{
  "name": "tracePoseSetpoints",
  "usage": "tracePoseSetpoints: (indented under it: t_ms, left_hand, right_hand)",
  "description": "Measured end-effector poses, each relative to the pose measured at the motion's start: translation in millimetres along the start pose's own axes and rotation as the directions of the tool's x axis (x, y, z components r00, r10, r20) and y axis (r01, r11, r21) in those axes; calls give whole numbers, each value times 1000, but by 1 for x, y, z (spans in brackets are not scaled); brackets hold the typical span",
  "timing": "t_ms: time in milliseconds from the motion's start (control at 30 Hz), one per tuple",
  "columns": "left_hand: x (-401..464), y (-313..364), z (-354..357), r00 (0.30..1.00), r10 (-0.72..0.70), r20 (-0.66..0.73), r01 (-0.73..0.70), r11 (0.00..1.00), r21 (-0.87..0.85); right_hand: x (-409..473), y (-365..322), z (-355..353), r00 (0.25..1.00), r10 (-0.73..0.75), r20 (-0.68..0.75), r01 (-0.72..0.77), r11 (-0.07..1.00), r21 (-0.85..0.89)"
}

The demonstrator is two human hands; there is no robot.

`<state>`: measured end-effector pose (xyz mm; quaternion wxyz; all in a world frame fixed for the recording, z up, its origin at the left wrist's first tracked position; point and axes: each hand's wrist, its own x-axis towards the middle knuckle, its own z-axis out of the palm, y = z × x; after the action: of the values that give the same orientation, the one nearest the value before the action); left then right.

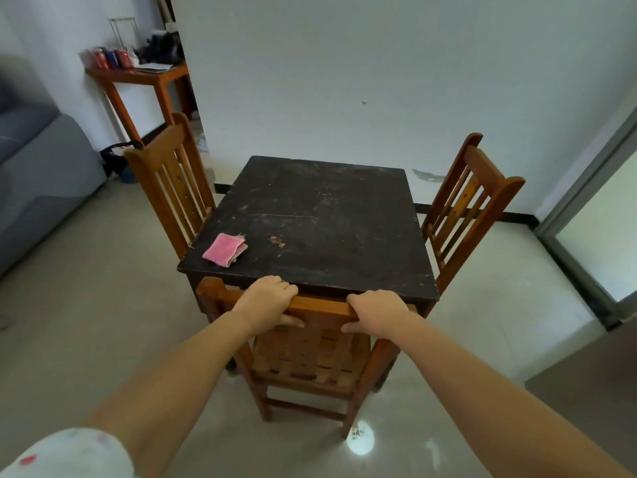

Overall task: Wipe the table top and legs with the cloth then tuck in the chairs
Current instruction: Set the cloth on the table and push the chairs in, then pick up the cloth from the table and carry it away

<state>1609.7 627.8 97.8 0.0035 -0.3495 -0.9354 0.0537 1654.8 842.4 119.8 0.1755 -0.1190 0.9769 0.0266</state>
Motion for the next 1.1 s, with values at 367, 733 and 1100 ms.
tracePoseSetpoints:
  t_ms: [367, 733, 1100]
  left_hand:
    - [-27, -30, -48, 943, -317, -105, 295, 939, -178]
    - [-78, -108, -40, 713, -695, -98, 626, 692, -359]
    - [-49, -245, 40, 857, -510, 81, 506, 798, -328]
  right_hand:
    - [35, -14, -51, 992, -6, -129, 46, 949, 312]
    - [107, -87, -72, 955, -149, -256, 207, 953, 220]
    - [237, -149, -76, 993, -14, -120, 34, 986, 160]
